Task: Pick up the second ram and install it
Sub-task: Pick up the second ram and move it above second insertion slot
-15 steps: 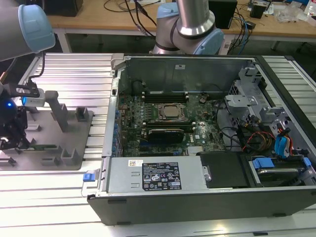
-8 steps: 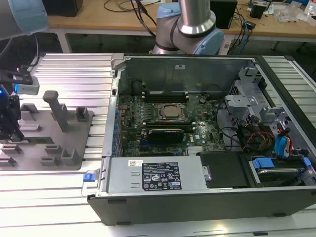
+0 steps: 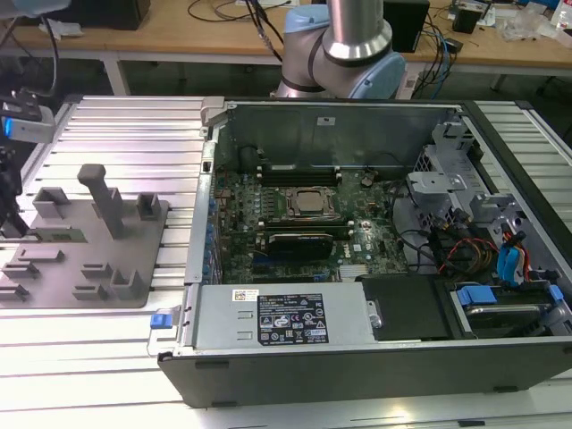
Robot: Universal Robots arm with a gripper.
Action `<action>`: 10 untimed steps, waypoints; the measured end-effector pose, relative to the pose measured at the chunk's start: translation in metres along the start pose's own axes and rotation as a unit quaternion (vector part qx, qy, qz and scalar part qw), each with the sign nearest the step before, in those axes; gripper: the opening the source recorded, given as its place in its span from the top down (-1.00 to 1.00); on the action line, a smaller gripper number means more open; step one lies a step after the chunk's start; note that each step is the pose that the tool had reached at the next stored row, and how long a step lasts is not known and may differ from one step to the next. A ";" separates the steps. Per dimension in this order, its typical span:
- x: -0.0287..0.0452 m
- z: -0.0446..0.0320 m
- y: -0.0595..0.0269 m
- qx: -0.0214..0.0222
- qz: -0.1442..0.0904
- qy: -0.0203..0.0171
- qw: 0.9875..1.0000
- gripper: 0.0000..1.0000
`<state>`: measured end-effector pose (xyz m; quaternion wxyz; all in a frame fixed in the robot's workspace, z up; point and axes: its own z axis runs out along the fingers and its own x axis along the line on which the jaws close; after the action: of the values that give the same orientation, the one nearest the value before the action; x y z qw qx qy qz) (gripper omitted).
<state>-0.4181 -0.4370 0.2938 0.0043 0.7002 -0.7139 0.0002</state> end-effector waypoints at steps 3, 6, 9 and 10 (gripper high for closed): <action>-0.0001 -0.0175 0.0001 0.000 0.000 0.000 1.000 0.82; -0.0005 -0.0321 0.0002 0.000 0.000 0.000 1.000 0.82; -0.0007 -0.0494 0.0003 0.000 0.000 0.001 1.000 0.82; -0.0007 -0.0525 0.0003 0.000 0.000 0.001 1.000 0.82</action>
<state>-0.4181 -0.4360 0.3463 0.0047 0.7002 -0.7139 0.0009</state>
